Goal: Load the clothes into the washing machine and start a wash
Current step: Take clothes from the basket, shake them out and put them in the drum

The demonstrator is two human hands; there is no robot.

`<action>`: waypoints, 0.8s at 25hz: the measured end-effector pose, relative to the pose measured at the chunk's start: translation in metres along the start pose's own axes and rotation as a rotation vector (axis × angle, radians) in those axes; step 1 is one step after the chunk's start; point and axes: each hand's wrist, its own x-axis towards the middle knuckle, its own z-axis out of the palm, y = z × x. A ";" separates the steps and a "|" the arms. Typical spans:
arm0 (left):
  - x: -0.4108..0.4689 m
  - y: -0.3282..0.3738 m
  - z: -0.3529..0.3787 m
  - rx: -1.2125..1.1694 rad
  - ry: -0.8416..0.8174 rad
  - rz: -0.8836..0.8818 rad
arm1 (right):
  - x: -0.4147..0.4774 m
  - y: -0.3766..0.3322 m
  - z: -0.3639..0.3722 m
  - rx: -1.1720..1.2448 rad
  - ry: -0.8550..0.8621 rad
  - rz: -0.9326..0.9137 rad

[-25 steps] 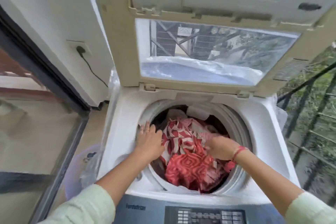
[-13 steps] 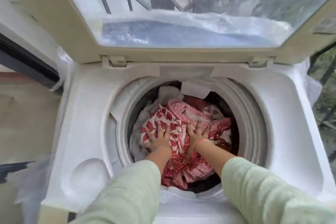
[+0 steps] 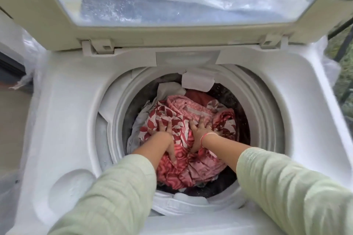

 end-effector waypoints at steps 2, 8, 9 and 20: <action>-0.037 -0.010 -0.021 0.009 0.006 0.098 | -0.039 0.006 -0.028 -0.050 -0.012 -0.116; -0.179 -0.067 -0.033 -0.138 0.712 0.373 | -0.196 0.001 -0.081 0.208 0.530 -0.352; -0.203 -0.078 -0.029 -0.220 0.822 0.415 | -0.221 -0.005 -0.080 0.299 0.610 -0.388; -0.277 -0.380 0.172 -0.876 1.225 0.194 | -0.371 -0.274 -0.019 0.654 0.701 -0.791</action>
